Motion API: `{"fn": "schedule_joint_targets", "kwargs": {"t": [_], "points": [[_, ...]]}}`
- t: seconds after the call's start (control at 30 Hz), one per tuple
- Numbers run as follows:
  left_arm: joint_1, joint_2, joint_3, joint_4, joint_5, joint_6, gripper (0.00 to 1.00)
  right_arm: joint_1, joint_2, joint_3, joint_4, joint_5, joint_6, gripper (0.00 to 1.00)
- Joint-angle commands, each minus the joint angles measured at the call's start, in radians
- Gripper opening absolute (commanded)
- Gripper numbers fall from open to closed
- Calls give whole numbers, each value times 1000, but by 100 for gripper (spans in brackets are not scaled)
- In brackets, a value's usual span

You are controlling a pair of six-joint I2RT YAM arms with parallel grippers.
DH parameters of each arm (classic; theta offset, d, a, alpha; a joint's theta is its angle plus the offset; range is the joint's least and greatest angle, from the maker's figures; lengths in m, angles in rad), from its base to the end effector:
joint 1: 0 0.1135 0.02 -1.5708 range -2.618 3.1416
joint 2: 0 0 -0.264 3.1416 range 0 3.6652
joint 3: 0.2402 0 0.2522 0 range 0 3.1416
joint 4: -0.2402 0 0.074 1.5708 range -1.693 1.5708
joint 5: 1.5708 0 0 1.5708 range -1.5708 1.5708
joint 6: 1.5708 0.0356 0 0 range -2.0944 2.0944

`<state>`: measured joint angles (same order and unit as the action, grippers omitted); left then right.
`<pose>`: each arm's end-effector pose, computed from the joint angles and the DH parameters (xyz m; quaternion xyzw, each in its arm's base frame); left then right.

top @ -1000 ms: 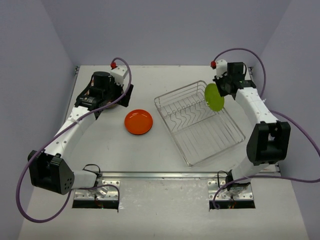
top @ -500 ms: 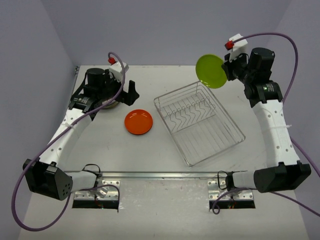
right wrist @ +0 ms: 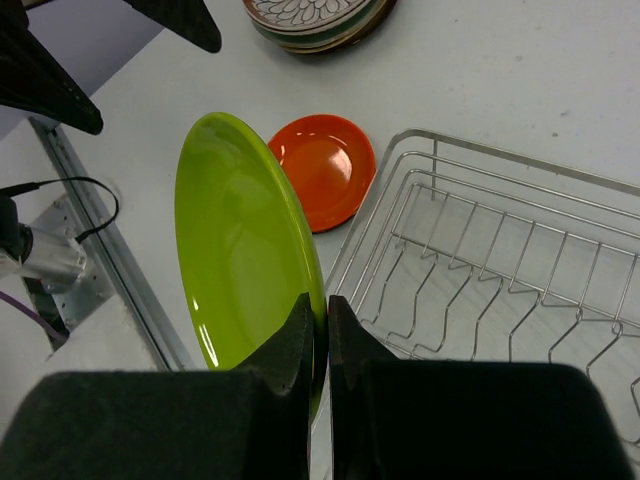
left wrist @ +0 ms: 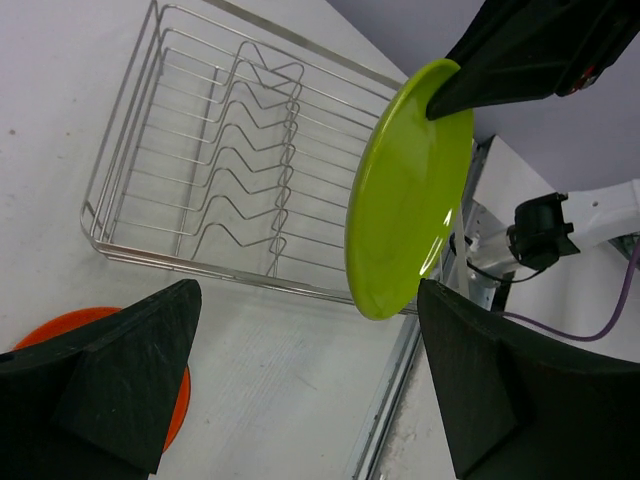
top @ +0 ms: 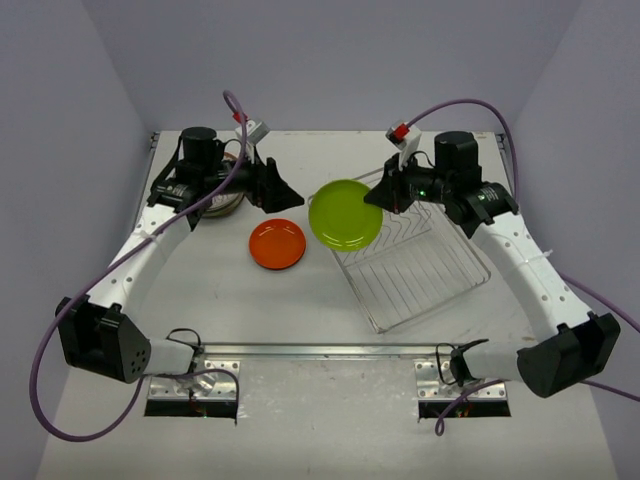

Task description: Unload the plates from the dish rack

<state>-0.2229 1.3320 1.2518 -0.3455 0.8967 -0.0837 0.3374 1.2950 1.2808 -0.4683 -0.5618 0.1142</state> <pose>0.2807 -0.0922 0.3705 0.2870 0.7393 -0.4346 0.4269 0.2637 0.1126 0.3757 -0.2342 0.8009 0.3425 0.4317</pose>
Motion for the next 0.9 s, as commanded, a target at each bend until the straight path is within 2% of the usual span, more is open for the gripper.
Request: {"fn": "schedule_joint_targets", "kwargs": {"t": [0.0, 0.13, 0.2, 0.33, 0.4, 0.47, 0.53, 0.6, 0.7, 0.83, 0.87], "points": [[-34, 43, 26, -25, 67, 46, 83, 4, 11, 44, 71, -61, 61, 0], [-61, 72, 15, -42, 58, 70, 77, 15, 40, 51, 71, -82, 72, 0], [-78, 80, 23, -52, 37, 79, 69, 22, 54, 56, 71, -84, 75, 0], [-85, 102, 34, -64, 7, 105, 44, 32, 69, 65, 70, -84, 80, 0], [-83, 116, 37, -81, -29, 115, 22, 32, 72, 70, 65, -74, 81, 4], [-68, 128, 39, -87, -29, 109, 6, 32, 72, 76, 54, -57, 77, 14], [-24, 145, 40, -88, 3, 94, 0, 32, 66, 77, 44, -34, 75, 28], [29, 156, 41, -97, 33, 94, 0, 32, 53, 68, 44, -7, 74, 38], [130, 177, 42, -138, 79, 102, 0, 29, 26, 50, 38, 79, 73, 78], [224, 191, 16, -219, 92, 177, 0, -5, -11, 20, 37, 163, 80, 98], [237, 193, 3, -233, 60, 202, 0, -14, -12, 20, 30, 162, 89, 99]]}}
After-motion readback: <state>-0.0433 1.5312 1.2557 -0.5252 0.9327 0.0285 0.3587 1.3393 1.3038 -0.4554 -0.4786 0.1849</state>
